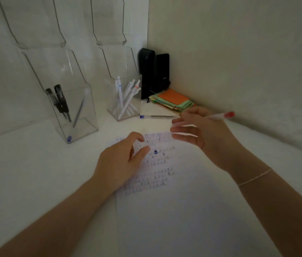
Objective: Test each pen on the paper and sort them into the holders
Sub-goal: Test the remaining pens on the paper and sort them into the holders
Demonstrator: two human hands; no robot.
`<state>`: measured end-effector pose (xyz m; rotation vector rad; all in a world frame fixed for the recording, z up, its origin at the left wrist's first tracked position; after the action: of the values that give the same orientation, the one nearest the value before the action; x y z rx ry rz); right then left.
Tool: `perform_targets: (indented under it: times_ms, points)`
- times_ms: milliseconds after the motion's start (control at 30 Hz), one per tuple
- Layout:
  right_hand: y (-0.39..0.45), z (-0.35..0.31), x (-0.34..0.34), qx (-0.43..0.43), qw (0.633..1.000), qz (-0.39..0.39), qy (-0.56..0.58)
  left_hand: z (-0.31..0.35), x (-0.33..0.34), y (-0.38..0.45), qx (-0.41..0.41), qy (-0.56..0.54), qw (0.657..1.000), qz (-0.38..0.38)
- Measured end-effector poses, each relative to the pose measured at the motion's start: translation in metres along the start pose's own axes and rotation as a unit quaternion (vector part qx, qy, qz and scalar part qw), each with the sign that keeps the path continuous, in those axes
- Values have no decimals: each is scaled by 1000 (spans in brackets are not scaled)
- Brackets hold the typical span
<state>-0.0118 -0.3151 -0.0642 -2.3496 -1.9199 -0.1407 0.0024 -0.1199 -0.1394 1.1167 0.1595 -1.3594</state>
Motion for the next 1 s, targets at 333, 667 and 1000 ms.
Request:
perform_targets:
  times_ms: [333,667,1000]
  points:
    - [-21,68,7,18,994,38,-104,6,13,-4,133,56,984,-107]
    - [-28,80,8,-100,950,131,-266,3,15,-2,97,53,985,-132]
    - [-29,80,12,-103,948,106,-281,4,15,-2,82,60,984,-146]
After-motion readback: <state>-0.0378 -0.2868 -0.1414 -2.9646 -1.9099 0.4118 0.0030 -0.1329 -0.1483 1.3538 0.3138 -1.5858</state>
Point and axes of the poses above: each hand's wrist, its own y-axis towards the middle knuckle, its own x-axis out of the palm, z = x × y, the point moved 2 cm from there along y, towards the middle knuckle, and after that the axes turned 7 degrees about z, right-handed, at the moved point
